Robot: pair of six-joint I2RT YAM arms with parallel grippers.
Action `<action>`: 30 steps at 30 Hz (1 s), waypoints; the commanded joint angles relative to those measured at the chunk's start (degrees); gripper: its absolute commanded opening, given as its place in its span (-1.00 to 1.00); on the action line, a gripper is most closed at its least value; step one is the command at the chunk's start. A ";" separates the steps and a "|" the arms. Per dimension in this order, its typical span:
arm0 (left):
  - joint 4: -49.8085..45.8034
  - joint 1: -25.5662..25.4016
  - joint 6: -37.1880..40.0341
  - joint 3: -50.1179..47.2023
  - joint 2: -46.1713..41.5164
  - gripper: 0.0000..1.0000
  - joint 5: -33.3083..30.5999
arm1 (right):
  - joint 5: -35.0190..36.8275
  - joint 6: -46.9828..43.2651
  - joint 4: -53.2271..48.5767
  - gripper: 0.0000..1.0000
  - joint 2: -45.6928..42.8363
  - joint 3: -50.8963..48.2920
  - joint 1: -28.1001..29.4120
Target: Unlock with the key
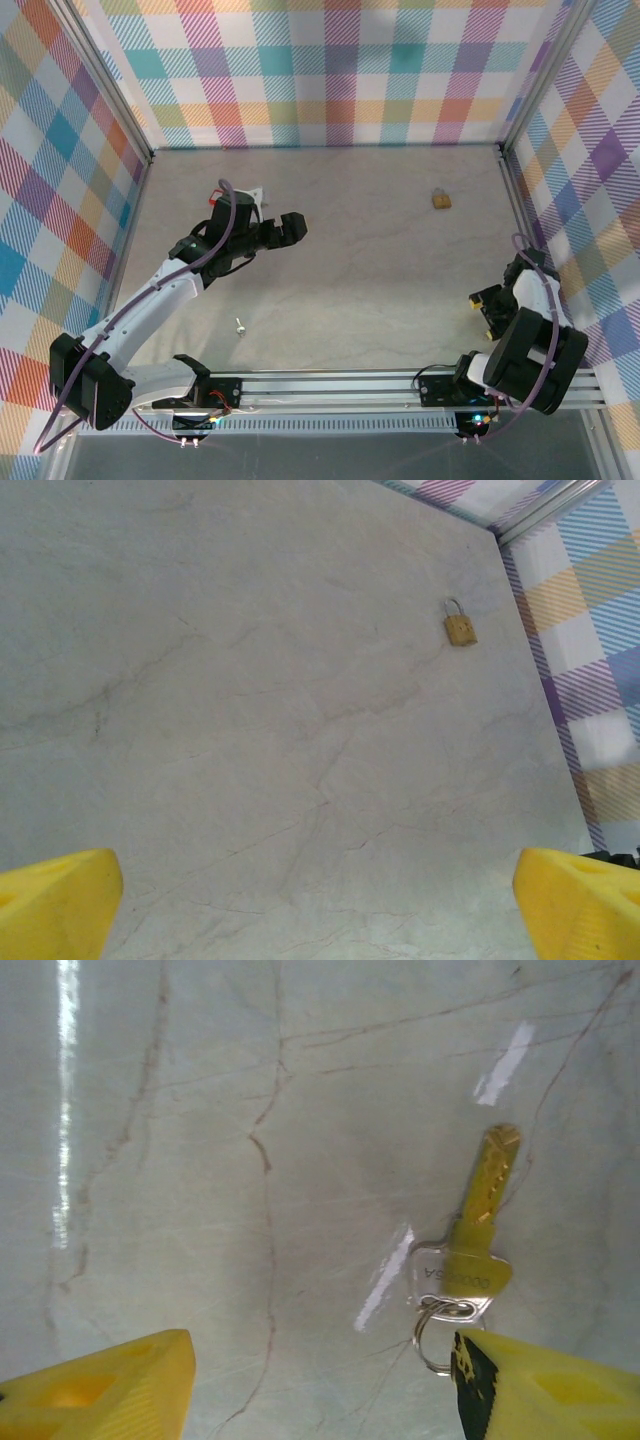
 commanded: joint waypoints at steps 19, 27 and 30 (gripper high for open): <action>-0.67 8.23 -0.62 -0.55 -2.23 0.99 8.99 | 10.12 6.10 -6.23 0.41 6.84 2.94 1.26; -1.02 8.93 -0.84 -0.75 -2.57 1.00 9.61 | 8.45 6.24 -1.83 0.37 9.48 1.52 1.27; -0.99 9.00 -0.89 -0.56 -2.44 0.99 9.73 | 7.10 6.59 -0.08 0.31 9.90 0.59 1.72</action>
